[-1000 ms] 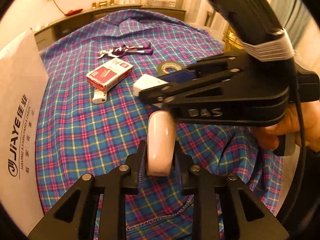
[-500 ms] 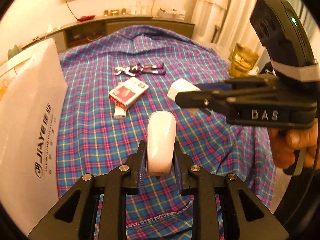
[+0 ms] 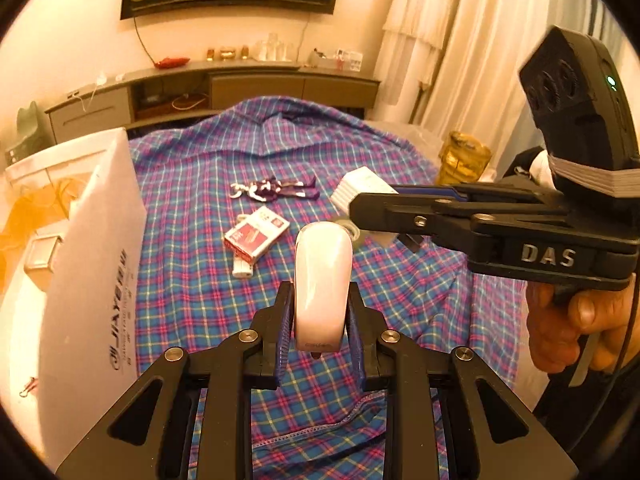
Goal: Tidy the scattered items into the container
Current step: 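Carry the stapler and charger with both tools over the cardboard box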
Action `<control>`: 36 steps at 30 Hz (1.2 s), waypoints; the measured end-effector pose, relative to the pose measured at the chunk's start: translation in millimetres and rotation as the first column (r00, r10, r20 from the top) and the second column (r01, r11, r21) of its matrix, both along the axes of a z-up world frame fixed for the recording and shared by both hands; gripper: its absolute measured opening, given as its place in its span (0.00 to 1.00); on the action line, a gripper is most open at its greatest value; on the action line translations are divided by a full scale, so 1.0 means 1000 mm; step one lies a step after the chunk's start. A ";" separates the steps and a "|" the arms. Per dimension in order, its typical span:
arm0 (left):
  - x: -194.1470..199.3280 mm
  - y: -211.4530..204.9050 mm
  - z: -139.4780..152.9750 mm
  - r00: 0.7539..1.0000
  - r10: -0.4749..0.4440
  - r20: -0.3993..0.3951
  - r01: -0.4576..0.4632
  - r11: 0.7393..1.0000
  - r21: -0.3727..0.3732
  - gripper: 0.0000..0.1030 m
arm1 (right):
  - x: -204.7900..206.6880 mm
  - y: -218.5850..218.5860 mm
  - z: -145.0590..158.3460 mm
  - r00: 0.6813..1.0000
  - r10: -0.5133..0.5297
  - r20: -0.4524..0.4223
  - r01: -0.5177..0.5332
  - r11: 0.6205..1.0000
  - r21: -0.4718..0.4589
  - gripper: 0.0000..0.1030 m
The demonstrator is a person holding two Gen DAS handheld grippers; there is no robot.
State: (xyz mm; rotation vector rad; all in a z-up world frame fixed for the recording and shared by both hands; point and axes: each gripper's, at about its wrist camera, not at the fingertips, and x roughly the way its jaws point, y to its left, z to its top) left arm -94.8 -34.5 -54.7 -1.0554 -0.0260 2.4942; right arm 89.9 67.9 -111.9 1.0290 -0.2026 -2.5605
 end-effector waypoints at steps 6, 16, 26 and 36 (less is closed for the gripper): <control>0.011 -0.016 0.018 0.999 0.019 -0.034 -0.018 0.999 0.031 0.25 | 0.017 -0.007 0.015 0.999 -0.023 -0.033 0.023 1.000 -0.018 0.31; 0.019 -0.041 0.043 0.995 0.062 -0.083 -0.056 0.996 0.074 0.25 | 0.028 -0.026 0.044 0.997 -0.030 -0.068 0.028 0.999 -0.044 0.32; 0.031 -0.072 0.067 0.985 0.106 -0.134 -0.089 0.988 0.126 0.25 | 0.034 -0.066 0.078 0.993 0.015 -0.119 -0.016 1.000 -0.002 0.32; 0.043 -0.108 0.090 0.970 0.170 -0.176 -0.135 0.972 0.192 0.25 | 0.035 -0.106 0.102 0.987 0.062 -0.149 -0.058 0.998 0.031 0.32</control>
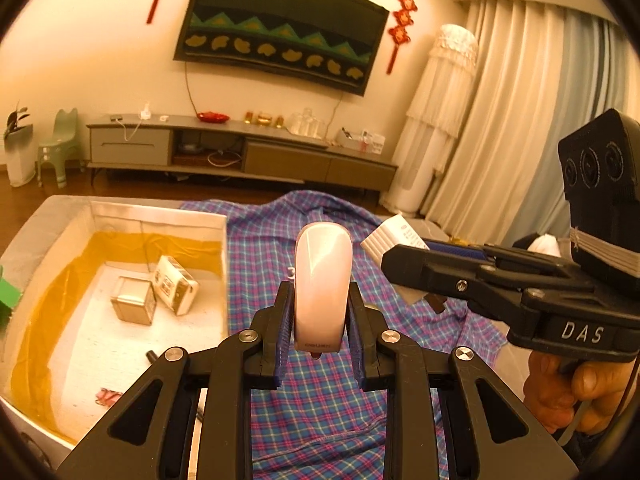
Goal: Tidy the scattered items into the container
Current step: 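Carry the stapler and charger with both tools over the cardboard box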
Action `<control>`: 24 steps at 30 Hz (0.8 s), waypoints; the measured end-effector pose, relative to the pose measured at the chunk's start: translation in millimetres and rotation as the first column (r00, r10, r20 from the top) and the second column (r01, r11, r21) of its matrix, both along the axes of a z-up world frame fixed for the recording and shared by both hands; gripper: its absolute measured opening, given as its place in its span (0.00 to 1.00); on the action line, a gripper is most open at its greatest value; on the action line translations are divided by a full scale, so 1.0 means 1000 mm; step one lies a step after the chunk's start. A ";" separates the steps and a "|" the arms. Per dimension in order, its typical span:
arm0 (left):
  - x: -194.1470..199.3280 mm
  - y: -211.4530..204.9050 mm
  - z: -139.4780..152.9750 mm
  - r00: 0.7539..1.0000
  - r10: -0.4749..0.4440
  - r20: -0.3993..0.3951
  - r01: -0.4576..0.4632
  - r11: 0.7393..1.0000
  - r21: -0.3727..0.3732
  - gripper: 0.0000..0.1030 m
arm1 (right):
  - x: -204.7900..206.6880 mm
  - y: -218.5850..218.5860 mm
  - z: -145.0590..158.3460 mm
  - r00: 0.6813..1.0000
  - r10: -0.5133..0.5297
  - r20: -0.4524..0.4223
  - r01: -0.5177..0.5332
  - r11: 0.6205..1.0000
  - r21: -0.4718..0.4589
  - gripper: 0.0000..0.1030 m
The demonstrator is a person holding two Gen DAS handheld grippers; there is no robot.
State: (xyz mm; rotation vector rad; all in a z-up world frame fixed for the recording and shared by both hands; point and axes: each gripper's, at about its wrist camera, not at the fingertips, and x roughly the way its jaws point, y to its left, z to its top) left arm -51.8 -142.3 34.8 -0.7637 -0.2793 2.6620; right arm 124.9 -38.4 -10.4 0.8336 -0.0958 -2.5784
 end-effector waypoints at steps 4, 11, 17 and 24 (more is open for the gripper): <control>0.001 -0.015 0.006 1.000 0.020 -0.011 -0.020 1.000 0.024 0.25 | -0.002 -0.018 0.005 1.000 0.020 -0.006 -0.020 1.000 0.009 0.32; 0.003 -0.040 0.010 0.998 0.060 -0.014 -0.059 0.996 0.068 0.25 | -0.005 -0.043 0.013 0.998 0.053 -0.018 -0.053 0.998 0.024 0.32; 0.000 -0.062 0.010 0.995 0.098 0.000 -0.097 0.991 0.093 0.25 | -0.012 -0.061 0.016 0.997 0.078 -0.015 -0.077 0.996 0.033 0.32; -0.004 -0.086 0.007 0.990 0.137 0.028 -0.139 0.983 0.116 0.25 | -0.022 -0.080 0.017 0.994 0.105 -0.008 -0.105 0.994 0.040 0.32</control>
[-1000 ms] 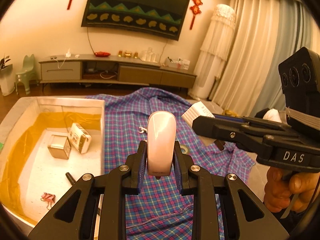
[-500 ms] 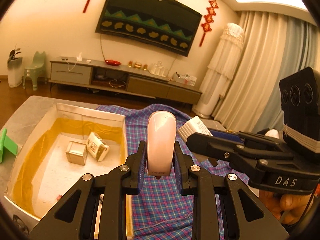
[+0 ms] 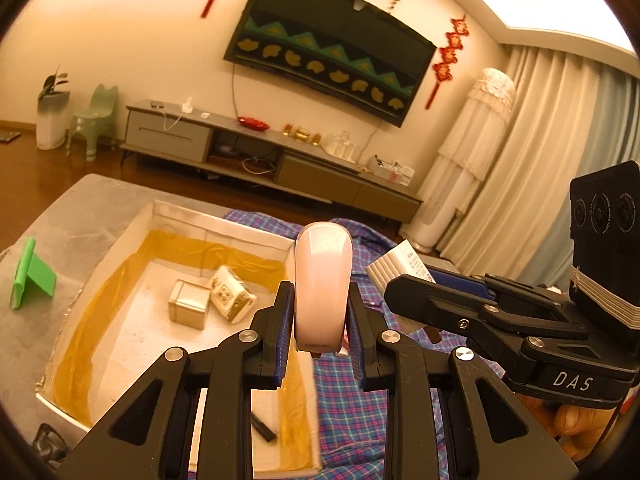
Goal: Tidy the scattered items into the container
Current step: 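Carry the stapler and charger with both tools over the cardboard box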
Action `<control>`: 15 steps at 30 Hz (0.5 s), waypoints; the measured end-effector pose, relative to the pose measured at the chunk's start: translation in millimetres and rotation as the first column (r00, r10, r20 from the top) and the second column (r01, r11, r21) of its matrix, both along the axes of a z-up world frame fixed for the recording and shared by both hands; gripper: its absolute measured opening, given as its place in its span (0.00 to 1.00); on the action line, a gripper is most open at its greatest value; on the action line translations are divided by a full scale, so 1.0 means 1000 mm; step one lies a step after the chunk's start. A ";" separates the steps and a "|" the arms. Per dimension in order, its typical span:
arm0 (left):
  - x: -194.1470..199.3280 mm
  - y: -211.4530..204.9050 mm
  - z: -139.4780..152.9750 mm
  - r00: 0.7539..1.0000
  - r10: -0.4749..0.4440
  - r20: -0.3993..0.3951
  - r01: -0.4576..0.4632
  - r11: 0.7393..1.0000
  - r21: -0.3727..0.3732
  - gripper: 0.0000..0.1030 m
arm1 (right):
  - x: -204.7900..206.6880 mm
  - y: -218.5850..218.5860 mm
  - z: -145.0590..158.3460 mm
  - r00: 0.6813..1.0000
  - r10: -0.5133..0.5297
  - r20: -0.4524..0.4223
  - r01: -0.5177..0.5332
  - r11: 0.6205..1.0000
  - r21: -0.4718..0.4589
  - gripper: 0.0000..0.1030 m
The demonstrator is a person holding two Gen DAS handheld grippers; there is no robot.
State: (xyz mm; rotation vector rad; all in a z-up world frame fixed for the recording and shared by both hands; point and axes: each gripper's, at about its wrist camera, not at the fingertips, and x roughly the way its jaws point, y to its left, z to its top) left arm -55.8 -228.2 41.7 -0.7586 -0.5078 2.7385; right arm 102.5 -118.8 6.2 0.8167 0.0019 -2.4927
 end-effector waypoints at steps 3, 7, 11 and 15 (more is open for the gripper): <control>-0.003 -0.010 -0.003 1.000 0.016 0.015 -0.016 1.000 0.009 0.25 | -0.006 -0.009 -0.003 1.000 0.013 0.011 -0.013 1.000 0.003 0.32; -0.007 -0.024 -0.007 0.998 0.036 0.042 -0.037 0.999 0.021 0.25 | -0.013 -0.019 -0.008 0.999 0.025 0.024 -0.026 1.000 0.011 0.32; -0.010 -0.033 -0.011 0.997 0.053 0.059 -0.055 0.998 0.028 0.25 | -0.022 -0.026 -0.015 0.999 0.038 0.038 -0.038 0.999 0.017 0.32; -0.014 -0.042 -0.015 0.994 0.075 0.077 -0.078 0.997 0.025 0.25 | -0.031 -0.032 -0.022 0.997 0.050 0.056 -0.051 0.998 0.021 0.31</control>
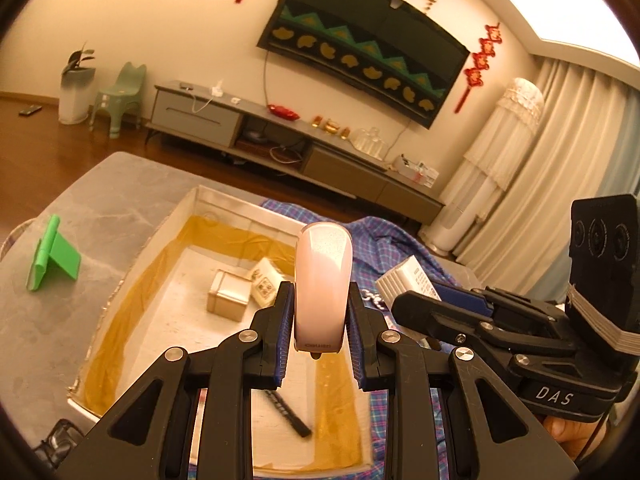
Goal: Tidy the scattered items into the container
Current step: 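Carry the stapler and charger with both tools over the cardboard box, then open both tools to drop the stapler and charger into the box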
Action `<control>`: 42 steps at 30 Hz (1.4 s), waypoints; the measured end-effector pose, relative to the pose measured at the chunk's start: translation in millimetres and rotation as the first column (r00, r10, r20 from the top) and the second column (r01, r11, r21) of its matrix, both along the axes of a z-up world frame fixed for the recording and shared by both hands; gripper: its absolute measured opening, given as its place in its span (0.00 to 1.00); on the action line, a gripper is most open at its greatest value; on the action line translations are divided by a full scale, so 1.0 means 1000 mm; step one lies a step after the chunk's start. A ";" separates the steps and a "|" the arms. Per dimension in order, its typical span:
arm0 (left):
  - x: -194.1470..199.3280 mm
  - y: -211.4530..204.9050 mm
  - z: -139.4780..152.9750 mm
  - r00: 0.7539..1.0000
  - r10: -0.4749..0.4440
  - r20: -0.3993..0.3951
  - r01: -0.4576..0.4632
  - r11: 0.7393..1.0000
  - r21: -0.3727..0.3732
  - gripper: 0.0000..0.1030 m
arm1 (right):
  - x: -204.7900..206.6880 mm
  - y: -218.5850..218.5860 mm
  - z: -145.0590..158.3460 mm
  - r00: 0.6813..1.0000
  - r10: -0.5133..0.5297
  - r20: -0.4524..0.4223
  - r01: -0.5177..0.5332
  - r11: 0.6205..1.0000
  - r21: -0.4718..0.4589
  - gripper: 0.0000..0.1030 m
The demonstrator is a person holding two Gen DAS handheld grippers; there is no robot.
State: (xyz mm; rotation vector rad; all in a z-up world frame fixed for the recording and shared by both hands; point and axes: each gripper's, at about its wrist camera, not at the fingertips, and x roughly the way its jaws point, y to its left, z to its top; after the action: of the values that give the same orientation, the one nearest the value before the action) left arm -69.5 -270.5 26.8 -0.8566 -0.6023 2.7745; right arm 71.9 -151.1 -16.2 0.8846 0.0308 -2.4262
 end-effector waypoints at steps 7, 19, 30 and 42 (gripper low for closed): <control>-0.011 -0.015 -0.013 0.997 0.034 0.064 -0.034 0.999 -0.001 0.25 | -0.019 -0.007 -0.020 0.999 0.019 0.043 -0.020 1.000 0.019 0.31; -0.035 -0.035 -0.036 0.981 0.093 0.171 -0.090 0.996 -0.026 0.25 | -0.051 -0.012 -0.053 0.989 0.035 0.142 -0.041 0.999 0.034 0.32; -0.054 -0.051 -0.053 0.959 0.134 0.248 -0.119 0.990 -0.074 0.25 | -0.090 -0.028 -0.074 0.966 0.051 0.252 -0.060 0.998 0.027 0.31; -0.060 -0.052 -0.069 0.945 0.112 0.308 -0.075 0.989 -0.129 0.25 | -0.160 -0.067 -0.093 0.932 0.013 0.361 -0.034 0.998 0.052 0.32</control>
State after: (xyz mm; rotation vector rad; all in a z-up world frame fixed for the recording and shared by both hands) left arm -129.2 -322.9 -42.2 -1.3478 -0.5452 2.8002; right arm -88.4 -217.7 -108.8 1.3363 -0.0258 -2.2131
